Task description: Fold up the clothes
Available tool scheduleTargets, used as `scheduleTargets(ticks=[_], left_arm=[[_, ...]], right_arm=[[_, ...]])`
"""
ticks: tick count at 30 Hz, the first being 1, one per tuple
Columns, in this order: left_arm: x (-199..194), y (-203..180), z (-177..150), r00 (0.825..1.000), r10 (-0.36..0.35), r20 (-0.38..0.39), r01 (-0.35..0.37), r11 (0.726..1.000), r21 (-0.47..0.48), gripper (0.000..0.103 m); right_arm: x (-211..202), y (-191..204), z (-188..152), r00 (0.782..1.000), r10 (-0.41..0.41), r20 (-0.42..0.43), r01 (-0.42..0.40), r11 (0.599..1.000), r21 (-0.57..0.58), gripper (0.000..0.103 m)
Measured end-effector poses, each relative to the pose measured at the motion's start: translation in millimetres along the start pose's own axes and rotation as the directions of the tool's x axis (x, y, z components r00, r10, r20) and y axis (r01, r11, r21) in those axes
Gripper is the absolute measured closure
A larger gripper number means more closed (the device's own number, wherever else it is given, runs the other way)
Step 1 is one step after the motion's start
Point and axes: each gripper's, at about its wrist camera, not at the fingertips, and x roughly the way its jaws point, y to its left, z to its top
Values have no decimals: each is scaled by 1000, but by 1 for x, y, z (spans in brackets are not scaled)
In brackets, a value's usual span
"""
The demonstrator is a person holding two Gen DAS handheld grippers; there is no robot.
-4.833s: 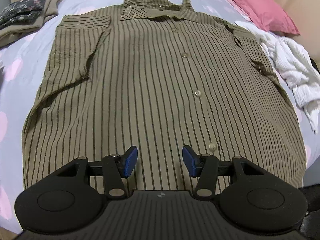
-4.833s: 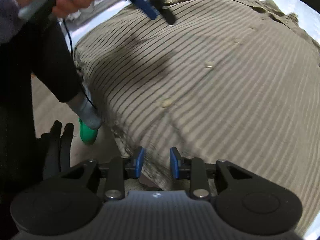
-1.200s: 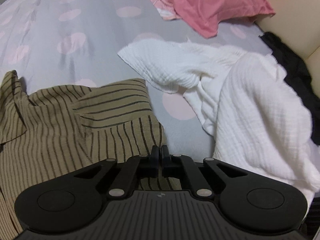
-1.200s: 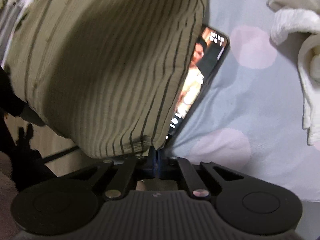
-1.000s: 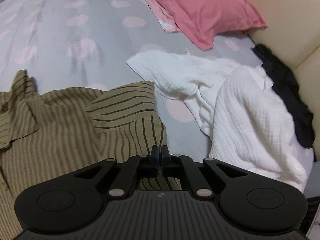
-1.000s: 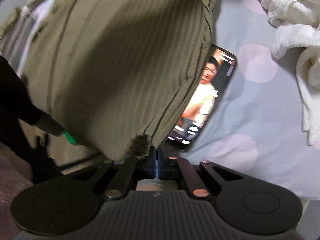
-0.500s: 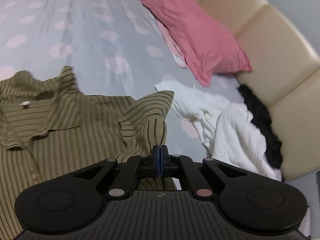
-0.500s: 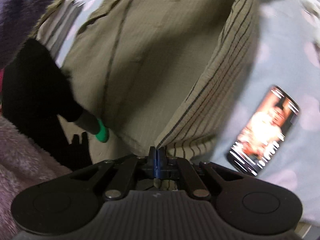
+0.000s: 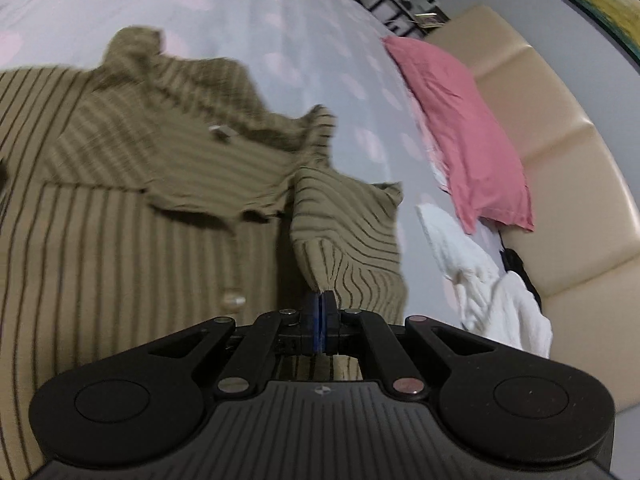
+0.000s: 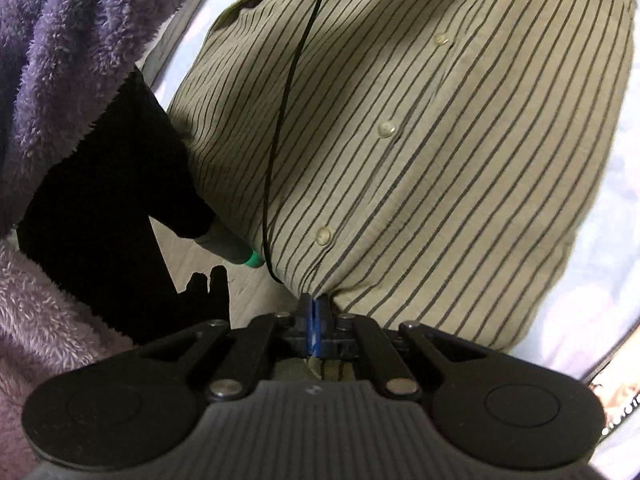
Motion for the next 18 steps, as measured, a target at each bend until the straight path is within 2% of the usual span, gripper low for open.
scheduleTargets(ticks=[4,7,8,12,14,18], left_arm=[[6,19,-5,1000,28,-7,-28,1000,-6,103],[10,24,-5,999,20,-30,-20,1000,-3,103],[10,22,-4,999,24,-29,-23,1000,11,101],[11,7,10,999,26,-18,-25,998,59,75],[13,0,19,1000,31,-5,-30,997,75,71],[28,-12,41,997,76,29,-78,991,108,70]], right_arm=[[14,1,6,999,3,-34,-4,1000,-1,101],[22,-1,7,998,-3,-55,3,1000,11,101],[24,-1,7,998,-8,-60,9,1000,12,101],[29,-2,4,997,-19,-77,21,1000,17,101],[30,-3,5,997,-16,-77,17,1000,20,101],[34,-7,7,997,0,-75,2,1000,26,101]])
